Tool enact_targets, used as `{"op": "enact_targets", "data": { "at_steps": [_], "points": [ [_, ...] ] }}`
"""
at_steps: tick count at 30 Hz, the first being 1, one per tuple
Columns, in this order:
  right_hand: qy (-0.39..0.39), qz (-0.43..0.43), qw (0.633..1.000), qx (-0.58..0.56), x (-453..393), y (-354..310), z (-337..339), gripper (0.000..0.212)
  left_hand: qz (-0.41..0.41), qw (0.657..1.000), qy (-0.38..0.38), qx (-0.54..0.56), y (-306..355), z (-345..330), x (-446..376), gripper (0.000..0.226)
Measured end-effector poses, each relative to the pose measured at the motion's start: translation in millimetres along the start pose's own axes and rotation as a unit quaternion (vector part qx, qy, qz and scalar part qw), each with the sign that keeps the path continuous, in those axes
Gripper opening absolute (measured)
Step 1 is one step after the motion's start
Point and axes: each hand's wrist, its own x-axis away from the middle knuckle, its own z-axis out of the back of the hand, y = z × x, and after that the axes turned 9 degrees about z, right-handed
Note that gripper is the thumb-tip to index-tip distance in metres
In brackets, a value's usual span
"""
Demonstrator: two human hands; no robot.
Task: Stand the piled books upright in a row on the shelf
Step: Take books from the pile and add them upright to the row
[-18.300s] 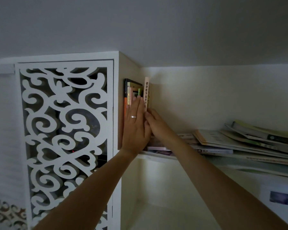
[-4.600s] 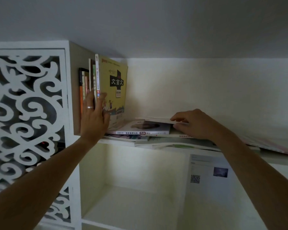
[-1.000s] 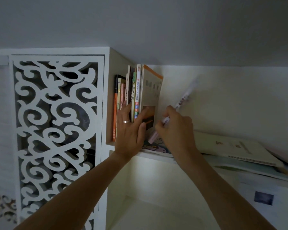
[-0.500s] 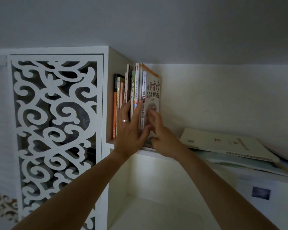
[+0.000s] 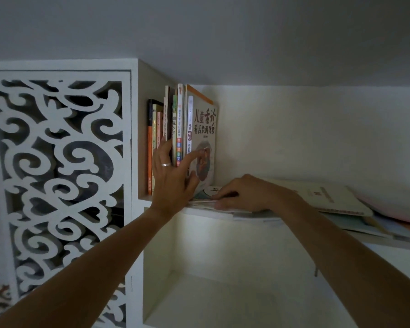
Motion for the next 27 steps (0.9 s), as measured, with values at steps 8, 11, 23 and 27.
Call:
{"op": "enact_targets", "data": {
  "at_steps": [8,11,23,27],
  "points": [
    [0.047,0.029,0.969,0.241,-4,-2,-9,0.030,0.010,0.999,0.023,-0.030,5,-1,0,0.045],
    [0.077,-0.012,0.954,0.291,-2,17,4,0.025,0.006,0.999,0.023,-0.021,7,-1,0,0.045],
    [-0.056,-0.136,0.984,0.104,13,17,27,0.067,0.044,0.998,0.041,-0.027,10,-10,0,0.043],
    [0.037,-0.089,0.993,0.069,-19,8,-4,0.049,0.037,0.997,0.046,-0.040,11,-8,0,0.043]
  ]
}}
